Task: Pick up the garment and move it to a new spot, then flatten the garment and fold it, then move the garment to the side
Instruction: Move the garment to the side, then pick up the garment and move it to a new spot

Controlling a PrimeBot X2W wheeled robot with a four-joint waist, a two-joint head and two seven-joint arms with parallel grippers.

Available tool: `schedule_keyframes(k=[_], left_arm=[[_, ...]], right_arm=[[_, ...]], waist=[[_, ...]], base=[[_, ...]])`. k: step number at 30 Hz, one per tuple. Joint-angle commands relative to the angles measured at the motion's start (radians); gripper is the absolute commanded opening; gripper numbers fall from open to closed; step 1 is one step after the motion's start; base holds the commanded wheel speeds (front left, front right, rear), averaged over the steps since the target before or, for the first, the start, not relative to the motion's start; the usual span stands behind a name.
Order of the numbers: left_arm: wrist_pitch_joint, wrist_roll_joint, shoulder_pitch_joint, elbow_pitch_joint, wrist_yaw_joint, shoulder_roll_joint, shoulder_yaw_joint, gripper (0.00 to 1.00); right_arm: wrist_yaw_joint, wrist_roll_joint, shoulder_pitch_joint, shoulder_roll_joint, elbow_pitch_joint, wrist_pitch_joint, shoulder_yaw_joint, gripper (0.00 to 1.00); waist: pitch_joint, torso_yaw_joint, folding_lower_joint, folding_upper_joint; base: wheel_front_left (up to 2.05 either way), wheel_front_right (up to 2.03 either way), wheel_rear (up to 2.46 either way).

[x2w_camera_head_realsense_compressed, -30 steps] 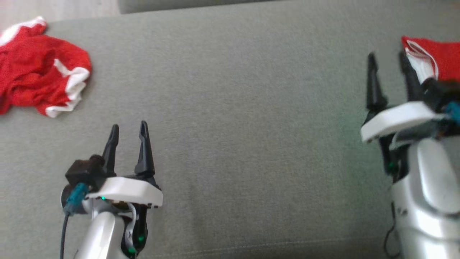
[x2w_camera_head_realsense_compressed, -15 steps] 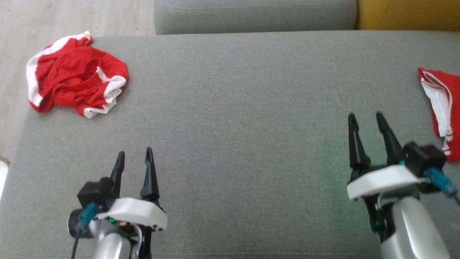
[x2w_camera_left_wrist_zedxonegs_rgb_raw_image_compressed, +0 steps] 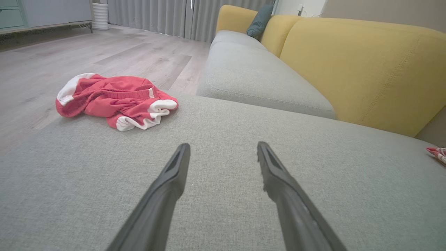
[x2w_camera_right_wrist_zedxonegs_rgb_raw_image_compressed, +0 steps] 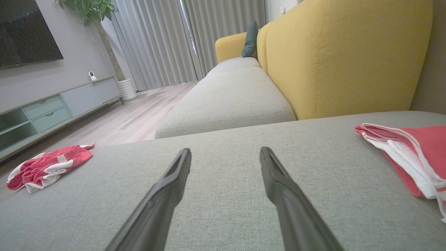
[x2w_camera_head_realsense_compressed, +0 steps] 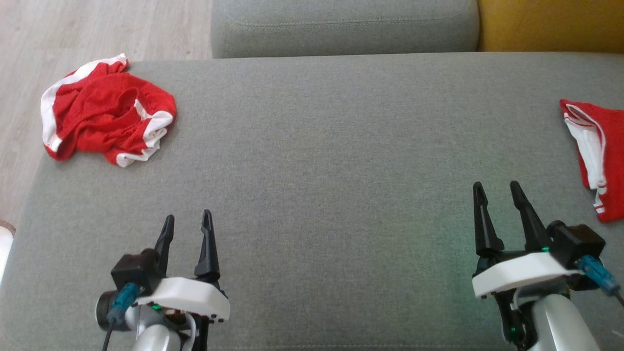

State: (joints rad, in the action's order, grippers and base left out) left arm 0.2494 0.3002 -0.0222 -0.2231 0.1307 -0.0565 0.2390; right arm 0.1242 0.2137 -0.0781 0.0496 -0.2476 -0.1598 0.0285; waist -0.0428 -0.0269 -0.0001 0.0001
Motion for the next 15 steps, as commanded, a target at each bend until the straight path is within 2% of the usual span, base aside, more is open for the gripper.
schedule_keyframes(k=[1, 15], left_arm=[[0.012, -0.013, -0.021, 0.029, -0.004, 0.002, -0.033, 1.0], [0.012, -0.016, 0.0, 0.033, -0.009, 0.005, -0.032, 1.0]], right_arm=[[0.007, 0.007, -0.018, 0.001, 0.036, -0.01, 0.026, 1.0], [0.007, 0.012, 0.003, 0.001, 0.049, 0.002, 0.037, 1.0]], waist=[[0.004, 0.003, 0.0001, -0.0001], [0.016, 0.017, 0.0001, -0.0001]], base=[[0.0, 0.0, 0.0], [0.0, 0.0, 0.0]])
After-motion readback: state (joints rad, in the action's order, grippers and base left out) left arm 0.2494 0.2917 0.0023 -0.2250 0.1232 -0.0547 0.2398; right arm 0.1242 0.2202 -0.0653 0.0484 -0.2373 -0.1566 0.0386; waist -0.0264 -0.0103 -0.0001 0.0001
